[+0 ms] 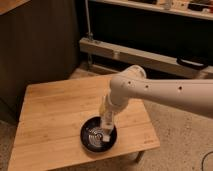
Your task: Place the bottle in the ceramic bowl
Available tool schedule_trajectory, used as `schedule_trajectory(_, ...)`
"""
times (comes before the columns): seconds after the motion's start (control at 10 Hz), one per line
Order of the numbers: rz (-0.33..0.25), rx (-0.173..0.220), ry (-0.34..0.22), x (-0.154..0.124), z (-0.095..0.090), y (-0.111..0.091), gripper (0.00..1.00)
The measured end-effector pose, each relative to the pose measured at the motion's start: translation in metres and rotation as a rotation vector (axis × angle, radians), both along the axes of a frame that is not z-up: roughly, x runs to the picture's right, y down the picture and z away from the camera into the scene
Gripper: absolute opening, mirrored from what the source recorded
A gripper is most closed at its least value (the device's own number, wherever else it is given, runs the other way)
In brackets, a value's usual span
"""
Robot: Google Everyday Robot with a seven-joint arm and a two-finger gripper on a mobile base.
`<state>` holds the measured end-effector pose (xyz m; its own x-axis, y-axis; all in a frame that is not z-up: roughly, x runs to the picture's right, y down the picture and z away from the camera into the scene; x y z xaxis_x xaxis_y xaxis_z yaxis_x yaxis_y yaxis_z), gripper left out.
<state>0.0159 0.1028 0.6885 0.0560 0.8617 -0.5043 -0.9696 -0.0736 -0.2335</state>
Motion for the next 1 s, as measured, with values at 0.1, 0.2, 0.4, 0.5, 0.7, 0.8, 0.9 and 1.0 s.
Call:
schedule_trajectory(0.1,0.008,-0.008,-0.008,-0.006,0.009,-0.004,0.00)
schedule_trajectory(0.2,0.012,-0.013,-0.016,-0.016,0.016,-0.009,0.00)
schedule_trajectory(0.4,0.015,-0.015,-0.028,-0.035,0.027,-0.022,0.00)
schedule_trajectory(0.5,0.016,-0.015,-0.029,-0.037,0.029,-0.024,0.00)
schedule_trajectory(0.7,0.017,-0.016,-0.023,-0.038,0.029,-0.025,0.00)
schedule_trajectory(0.8,0.015,-0.021,-0.003,-0.039,0.024,-0.025,0.00)
schedule_trajectory(0.9,0.014,-0.023,0.005,-0.040,0.023,-0.025,0.00)
schedule_trajectory(1.0,0.012,-0.026,0.015,-0.044,0.020,-0.025,0.00)
